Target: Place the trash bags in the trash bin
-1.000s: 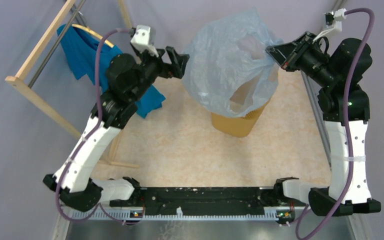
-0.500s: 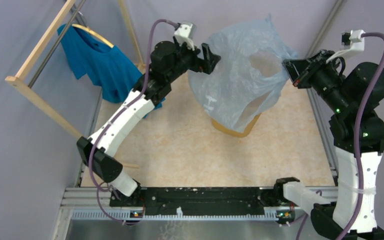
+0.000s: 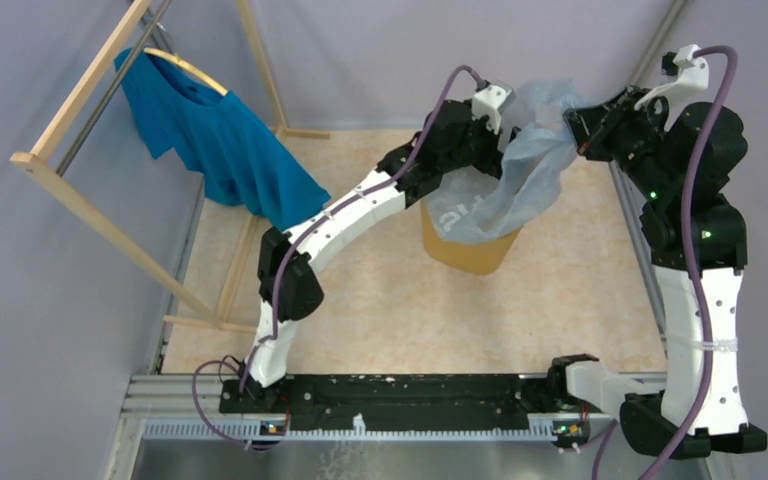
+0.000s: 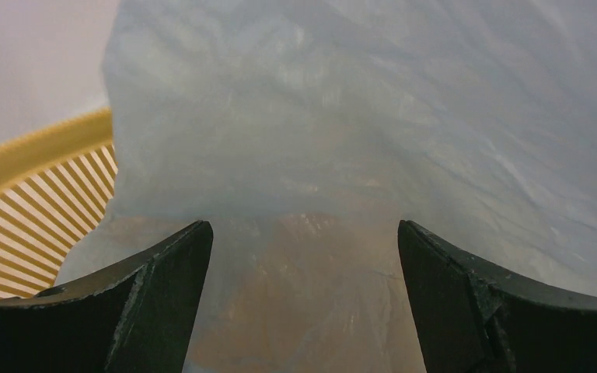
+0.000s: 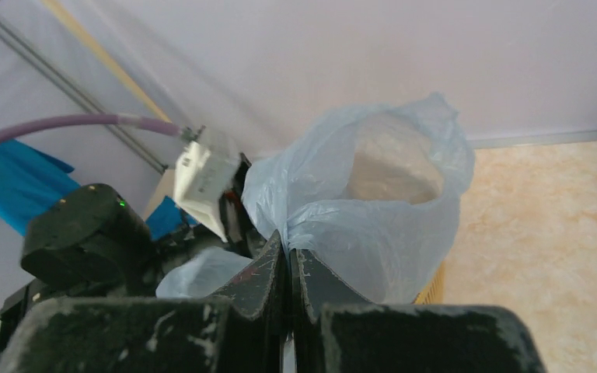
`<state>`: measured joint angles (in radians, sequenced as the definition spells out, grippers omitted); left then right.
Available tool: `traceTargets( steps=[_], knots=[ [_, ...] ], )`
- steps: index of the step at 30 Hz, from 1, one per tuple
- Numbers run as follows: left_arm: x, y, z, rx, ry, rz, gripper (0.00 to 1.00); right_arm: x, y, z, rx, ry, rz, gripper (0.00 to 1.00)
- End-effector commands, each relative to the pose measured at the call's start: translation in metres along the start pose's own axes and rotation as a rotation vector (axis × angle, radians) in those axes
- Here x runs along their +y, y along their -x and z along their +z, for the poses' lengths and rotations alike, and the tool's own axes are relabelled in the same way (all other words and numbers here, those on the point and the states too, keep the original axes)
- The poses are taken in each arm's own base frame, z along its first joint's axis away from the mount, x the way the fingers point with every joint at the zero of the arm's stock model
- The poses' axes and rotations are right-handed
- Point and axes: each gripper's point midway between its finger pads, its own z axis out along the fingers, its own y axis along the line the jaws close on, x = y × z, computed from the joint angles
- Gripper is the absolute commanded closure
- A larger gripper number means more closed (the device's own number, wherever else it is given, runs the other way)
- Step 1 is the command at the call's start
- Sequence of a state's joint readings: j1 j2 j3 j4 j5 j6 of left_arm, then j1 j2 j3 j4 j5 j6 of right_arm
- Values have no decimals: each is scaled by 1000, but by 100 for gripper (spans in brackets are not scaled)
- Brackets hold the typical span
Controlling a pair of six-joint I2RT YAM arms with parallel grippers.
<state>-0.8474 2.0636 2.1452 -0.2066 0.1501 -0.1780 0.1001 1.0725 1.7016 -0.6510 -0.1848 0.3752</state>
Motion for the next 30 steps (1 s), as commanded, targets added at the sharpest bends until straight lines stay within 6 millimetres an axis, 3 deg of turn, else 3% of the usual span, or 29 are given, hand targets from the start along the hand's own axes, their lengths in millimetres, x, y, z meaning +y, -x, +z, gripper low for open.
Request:
traceTargets(
  steps=[1,6,13,15,17,19,21,23,30],
  knots=[
    [15,-7,9,10,24,13,5,-13,14,8,-56,-55,-58,100],
    [24,-17,10,37,64,27,3,-18,-11,30,1,-18,-67,100],
    [40,-53,14,125,99,29,2,-28,-63,63,114,35,-26,100],
    [40,-35,11,113,103,22,1,-34,-68,65,128,7,-14,100],
    [32,2,4,63,71,29,1,-34,-67,65,126,0,-2,100],
    [20,38,-11,-11,36,50,1,-29,-61,62,112,13,7,100],
    [6,60,-27,-64,-9,61,1,-24,-55,58,98,27,11,100],
    [-6,78,-48,-101,-39,63,1,-22,-51,55,92,31,11,100],
    [-24,102,-108,-114,-55,65,1,-14,-46,48,90,56,6,100]
  ],
)
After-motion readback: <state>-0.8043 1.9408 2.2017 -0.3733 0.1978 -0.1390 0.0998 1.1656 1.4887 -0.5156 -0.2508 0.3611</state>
